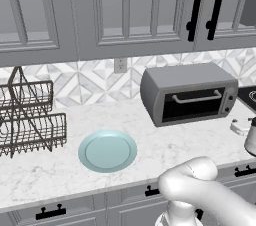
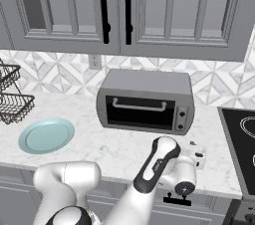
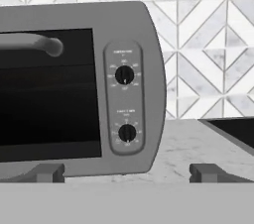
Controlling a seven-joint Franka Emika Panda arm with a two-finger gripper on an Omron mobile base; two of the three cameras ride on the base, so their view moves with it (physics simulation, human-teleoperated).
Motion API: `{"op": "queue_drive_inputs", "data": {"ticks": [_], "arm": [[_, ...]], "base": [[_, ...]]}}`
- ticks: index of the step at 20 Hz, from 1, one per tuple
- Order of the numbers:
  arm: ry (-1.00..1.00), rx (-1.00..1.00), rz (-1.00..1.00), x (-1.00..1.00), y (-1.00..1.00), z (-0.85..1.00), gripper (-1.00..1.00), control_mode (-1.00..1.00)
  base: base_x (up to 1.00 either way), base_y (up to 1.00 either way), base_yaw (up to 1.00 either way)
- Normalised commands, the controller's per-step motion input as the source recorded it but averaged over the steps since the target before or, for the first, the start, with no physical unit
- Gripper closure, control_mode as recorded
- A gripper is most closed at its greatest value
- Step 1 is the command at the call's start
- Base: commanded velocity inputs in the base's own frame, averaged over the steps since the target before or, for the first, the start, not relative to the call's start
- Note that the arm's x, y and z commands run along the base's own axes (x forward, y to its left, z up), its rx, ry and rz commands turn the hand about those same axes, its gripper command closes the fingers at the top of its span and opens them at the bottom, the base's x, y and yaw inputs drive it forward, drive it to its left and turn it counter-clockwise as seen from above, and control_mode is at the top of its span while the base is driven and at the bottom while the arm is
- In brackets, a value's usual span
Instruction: Pick up the kebab skewer and baguette bread, and place them inside the toaster oven. Close the toaster oven door and start by setting the timer.
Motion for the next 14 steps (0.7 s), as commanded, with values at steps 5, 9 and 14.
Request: {"op": "queue_drive_inputs", "data": {"ticks": [5, 9, 14], "arm": [[0.06, 0.00, 0.00, 0.48, 0.00, 0.00, -1.00, -1.00], [0.03, 0.00, 0.00, 0.41, 0.00, -0.02, -1.00, -1.00], [0.00, 0.00, 0.00, 0.25, -0.02, -0.09, -1.00, -1.00]], "base": [[0.00, 0.00, 0.00], [0.00, 0.00, 0.00], [0.00, 0.00, 0.00]]}}
